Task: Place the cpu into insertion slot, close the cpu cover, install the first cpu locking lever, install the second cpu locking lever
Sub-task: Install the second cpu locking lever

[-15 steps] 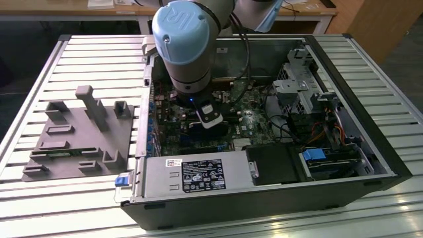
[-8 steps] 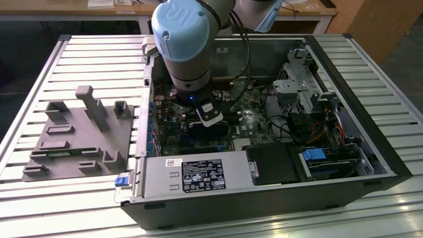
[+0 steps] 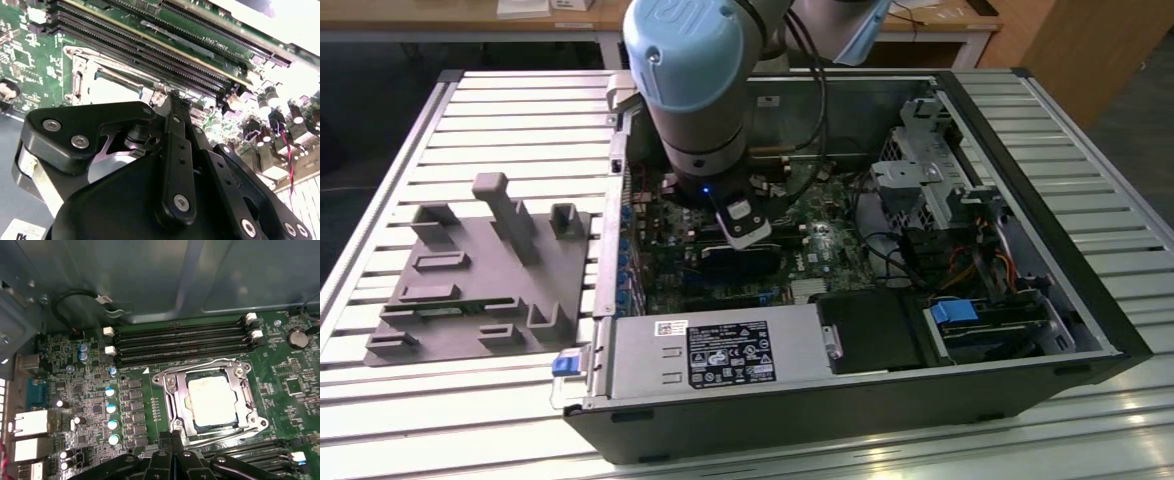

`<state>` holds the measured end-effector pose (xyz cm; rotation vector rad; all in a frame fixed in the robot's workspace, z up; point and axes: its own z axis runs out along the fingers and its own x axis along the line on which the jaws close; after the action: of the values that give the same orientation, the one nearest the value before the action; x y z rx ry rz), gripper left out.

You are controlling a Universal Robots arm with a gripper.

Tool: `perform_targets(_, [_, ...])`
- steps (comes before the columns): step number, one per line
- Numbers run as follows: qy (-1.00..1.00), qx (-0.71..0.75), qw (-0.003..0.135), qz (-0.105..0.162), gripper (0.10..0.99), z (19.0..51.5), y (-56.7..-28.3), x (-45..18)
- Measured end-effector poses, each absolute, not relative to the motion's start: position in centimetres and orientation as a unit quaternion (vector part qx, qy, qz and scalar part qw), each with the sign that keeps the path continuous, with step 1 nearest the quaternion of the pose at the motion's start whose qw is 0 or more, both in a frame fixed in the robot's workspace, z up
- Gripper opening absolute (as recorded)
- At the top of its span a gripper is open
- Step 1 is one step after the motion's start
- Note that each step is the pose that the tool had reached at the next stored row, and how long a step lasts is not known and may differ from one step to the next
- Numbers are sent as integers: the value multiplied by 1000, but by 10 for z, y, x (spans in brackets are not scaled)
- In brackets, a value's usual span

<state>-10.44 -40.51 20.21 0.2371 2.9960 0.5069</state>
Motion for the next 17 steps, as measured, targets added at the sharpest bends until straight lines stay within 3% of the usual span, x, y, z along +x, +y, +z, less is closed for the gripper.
perform_targets(8, [986, 78, 49, 139, 106, 209, -405, -102])
perform_targets(17, [986, 80, 47, 137, 106, 209, -405, -77])
